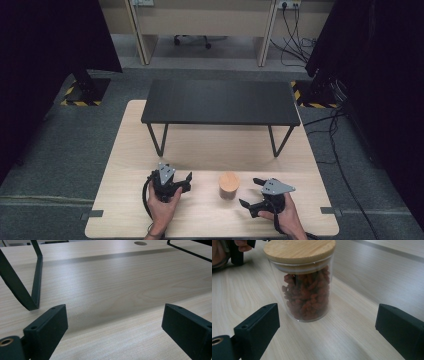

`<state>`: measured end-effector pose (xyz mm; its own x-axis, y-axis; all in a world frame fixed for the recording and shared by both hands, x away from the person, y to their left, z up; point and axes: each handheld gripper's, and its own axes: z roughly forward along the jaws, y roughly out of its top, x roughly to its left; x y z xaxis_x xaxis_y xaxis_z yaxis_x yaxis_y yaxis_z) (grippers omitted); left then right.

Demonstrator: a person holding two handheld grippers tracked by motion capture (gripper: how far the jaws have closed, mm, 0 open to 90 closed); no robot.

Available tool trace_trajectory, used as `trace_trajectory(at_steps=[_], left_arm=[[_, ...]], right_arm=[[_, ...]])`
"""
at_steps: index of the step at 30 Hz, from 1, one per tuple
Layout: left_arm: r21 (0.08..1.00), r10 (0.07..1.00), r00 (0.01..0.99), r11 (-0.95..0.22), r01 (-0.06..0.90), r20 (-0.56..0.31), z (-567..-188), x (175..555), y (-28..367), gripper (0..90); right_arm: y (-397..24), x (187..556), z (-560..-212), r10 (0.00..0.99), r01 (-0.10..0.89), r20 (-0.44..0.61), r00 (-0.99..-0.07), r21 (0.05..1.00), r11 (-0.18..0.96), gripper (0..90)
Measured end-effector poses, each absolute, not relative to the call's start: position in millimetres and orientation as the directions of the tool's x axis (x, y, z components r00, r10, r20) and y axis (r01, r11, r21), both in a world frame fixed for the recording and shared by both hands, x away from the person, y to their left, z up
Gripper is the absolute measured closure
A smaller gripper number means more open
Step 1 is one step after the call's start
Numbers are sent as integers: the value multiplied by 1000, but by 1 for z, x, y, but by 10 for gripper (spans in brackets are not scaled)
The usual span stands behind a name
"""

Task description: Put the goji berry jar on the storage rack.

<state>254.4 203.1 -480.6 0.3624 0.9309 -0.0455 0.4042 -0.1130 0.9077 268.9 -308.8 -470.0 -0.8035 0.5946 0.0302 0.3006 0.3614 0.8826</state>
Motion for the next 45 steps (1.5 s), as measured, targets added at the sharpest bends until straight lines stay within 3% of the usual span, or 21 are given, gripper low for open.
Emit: trace_trajectory(at_steps=[14, 28, 32, 45], left_arm=[[909, 931, 363, -114, 401, -44, -481, 254, 202, 59], [909, 929, 368, -117, 400, -43, -481, 255, 203, 59], [909, 929, 368, -116, 400, -44, -481, 255, 203, 59], [910, 929, 368, -120, 398, -39, -481, 254, 202, 59]], right_arm=[[-292, 284, -472, 558, 293, 52, -828, 889, 353, 79], [-268, 306, -469, 497, 275, 48, -866, 877, 394, 173], [-264, 307, -468, 497, 272, 39, -867, 872, 408, 246], [-262, 302, -468, 506, 254, 12, -863, 875, 413, 260]])
